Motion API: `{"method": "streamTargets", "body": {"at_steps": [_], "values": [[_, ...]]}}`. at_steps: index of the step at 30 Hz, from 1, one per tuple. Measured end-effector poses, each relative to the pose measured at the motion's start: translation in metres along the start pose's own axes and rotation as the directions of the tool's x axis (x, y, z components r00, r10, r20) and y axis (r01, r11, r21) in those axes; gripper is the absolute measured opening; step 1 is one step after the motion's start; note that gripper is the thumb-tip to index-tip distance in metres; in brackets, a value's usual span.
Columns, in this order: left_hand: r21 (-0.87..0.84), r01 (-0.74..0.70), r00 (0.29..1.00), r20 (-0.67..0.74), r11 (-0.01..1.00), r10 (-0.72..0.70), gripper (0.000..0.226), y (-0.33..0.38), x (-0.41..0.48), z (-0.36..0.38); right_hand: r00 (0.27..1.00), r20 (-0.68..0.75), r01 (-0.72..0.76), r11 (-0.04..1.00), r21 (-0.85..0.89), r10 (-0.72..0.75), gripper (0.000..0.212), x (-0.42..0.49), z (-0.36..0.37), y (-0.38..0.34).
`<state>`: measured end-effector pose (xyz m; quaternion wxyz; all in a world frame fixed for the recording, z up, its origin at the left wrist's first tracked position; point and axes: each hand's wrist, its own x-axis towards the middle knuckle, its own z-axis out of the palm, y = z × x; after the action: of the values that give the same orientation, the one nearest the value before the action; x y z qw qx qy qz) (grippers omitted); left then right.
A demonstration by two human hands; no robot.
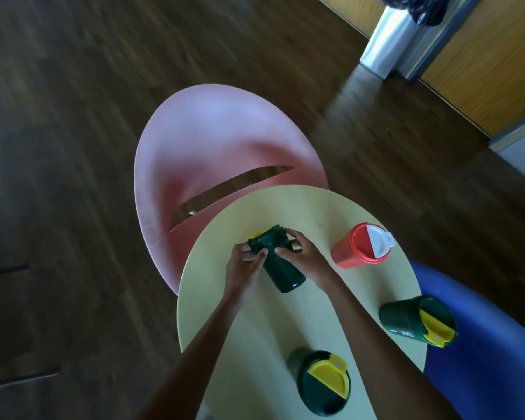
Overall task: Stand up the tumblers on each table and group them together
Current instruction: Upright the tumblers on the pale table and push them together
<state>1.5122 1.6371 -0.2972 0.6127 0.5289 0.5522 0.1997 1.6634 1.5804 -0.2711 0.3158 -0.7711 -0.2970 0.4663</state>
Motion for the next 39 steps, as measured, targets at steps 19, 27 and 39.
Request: {"method": "streamTargets", "body": {"at_steps": [19, 27, 39], "values": [[0.051, -0.327, 0.879, 0.382, 0.944, 0.284, 0.053, 0.055, -0.013, -0.015, 0.982, -0.182, 0.088, 0.983, 0.159, -0.058, 0.069, -0.06, -0.023, -0.002], [0.212, -0.441, 0.829, 0.468, 0.872, 0.305, 0.057, 0.03, -0.011, -0.016, 0.978, -0.207, 0.058, 0.975, 0.212, -0.013, 0.082, -0.066, 0.0, 0.026], [0.261, -0.471, 0.821, 0.48, 0.843, 0.31, 0.072, 0.021, -0.026, -0.016, 0.98, -0.198, 0.045, 0.969, 0.243, 0.004, 0.077, -0.082, 0.005, 0.035]]}}
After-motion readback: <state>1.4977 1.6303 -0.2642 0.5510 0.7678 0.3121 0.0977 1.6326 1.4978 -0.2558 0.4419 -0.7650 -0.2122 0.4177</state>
